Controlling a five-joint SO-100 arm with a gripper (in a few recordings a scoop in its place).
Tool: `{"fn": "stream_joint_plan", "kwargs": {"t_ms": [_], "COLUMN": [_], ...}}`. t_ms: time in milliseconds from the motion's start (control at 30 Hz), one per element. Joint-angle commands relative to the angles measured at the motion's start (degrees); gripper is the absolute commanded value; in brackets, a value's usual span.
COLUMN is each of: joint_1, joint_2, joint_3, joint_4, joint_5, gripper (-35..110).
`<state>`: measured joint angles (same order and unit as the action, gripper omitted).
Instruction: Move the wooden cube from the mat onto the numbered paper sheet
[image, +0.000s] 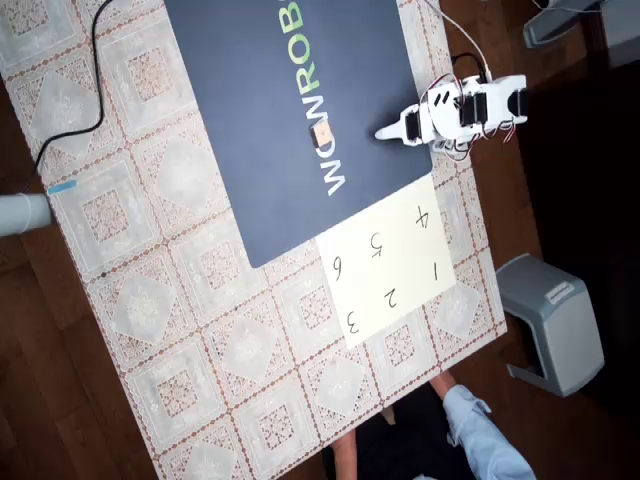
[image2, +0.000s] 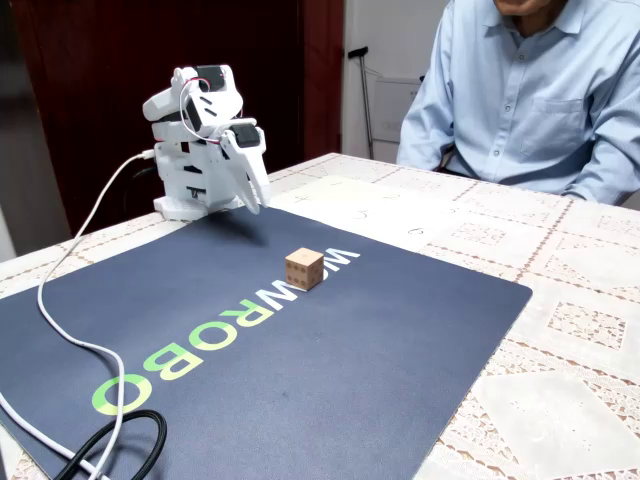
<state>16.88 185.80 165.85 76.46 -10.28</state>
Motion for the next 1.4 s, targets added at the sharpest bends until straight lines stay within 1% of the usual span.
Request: {"fn": "stream_joint_plan", "kwargs": {"t_ms": [0,67,233,533,700,900,1067,1233,1367], "joint_1": [1.2,3.0,7.1,12.0,13.1,11.3,6.5,1.4,-0.6], "joint_2": [-0.2,-3.2,-16.3,-36.7,-49.0,-65.0,-75.1,-87.0,-93.9], "joint_3": [-0.4,-1.2,-9.1,-21.2,-27.1,-35.7,-44.0,-55.8,-62.8], "joint_4": [1.8,-0.2,-6.2,-14.5,-18.5,-22.7,-21.8,-14.6,-8.4], "joint_5": [-3.9,-6.3,-4.5,-4.1,-5.1,-4.0,-2.5,2.0,6.7], "gripper": [8,8,16,22,24,25,25,25,26]}}
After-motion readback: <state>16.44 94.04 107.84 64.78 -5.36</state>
